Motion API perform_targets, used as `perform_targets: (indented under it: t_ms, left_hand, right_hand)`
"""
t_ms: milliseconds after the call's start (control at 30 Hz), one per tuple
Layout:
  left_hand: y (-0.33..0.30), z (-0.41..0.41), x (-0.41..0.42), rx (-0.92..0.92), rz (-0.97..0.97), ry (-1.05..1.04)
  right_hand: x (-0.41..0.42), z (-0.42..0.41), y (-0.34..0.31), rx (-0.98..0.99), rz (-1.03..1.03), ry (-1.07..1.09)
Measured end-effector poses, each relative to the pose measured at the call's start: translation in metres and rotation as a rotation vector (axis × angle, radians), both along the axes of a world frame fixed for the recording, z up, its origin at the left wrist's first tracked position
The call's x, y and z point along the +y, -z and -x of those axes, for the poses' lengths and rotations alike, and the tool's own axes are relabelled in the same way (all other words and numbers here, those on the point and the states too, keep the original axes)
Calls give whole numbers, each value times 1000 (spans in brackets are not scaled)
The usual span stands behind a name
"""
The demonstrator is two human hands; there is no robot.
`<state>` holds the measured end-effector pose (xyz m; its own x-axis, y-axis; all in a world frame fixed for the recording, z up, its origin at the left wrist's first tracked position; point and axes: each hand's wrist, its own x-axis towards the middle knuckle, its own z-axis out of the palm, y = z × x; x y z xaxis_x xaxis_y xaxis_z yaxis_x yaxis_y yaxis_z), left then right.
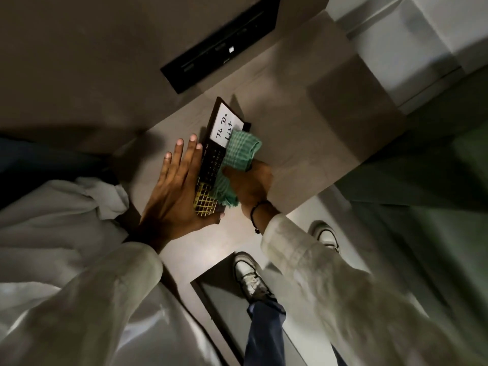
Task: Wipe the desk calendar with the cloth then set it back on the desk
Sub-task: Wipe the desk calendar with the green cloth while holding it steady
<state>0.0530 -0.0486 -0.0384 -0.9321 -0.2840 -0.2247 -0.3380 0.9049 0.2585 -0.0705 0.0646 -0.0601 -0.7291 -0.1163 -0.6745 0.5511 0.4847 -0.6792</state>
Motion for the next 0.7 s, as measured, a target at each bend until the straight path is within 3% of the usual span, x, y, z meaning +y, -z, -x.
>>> perform_targets:
  t_ms: [267,500,700]
  left_hand:
    - [1,0,-1,-3,9,11]
    - [4,-1,0,32,6,34]
    - [2,0,-3,-13,-14,37]
  right_hand:
    - [-7,7,-11,-161,148,-46]
    - [-4,17,0,-39,-30,-97]
    - [-8,-4,1,42,60,-105]
